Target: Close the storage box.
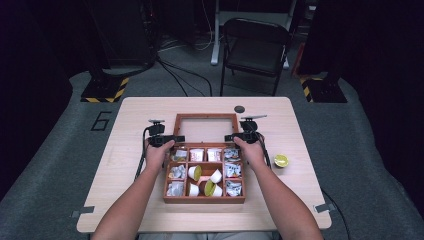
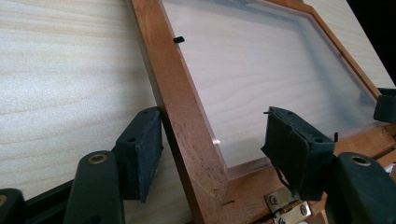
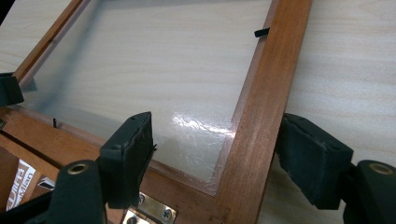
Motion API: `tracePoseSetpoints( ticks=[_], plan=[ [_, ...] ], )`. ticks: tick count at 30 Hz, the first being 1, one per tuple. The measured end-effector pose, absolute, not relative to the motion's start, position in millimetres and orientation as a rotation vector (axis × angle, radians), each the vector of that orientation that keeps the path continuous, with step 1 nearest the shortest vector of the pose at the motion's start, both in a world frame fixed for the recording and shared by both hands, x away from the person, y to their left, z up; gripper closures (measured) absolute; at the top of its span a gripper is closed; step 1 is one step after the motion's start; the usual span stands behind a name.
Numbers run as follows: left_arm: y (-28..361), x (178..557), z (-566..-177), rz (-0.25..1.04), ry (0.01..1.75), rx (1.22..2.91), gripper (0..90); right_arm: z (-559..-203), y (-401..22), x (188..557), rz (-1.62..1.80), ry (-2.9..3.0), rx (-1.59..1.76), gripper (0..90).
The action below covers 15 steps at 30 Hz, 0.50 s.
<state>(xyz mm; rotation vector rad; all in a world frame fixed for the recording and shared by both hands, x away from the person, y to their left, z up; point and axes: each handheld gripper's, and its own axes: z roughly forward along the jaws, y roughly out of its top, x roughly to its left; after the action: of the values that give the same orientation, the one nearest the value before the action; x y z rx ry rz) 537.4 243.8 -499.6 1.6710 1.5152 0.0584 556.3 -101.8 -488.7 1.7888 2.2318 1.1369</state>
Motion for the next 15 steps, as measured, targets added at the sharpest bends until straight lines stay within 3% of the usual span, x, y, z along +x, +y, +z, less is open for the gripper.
tracePoseSetpoints(
  ticks=[15],
  plan=[
    [246.1,535.6,-492.8,0.086,1.483,1.656,39.1,-481.5,-103.2,553.9,1.168,2.217,1.731,29.9]
  ],
)
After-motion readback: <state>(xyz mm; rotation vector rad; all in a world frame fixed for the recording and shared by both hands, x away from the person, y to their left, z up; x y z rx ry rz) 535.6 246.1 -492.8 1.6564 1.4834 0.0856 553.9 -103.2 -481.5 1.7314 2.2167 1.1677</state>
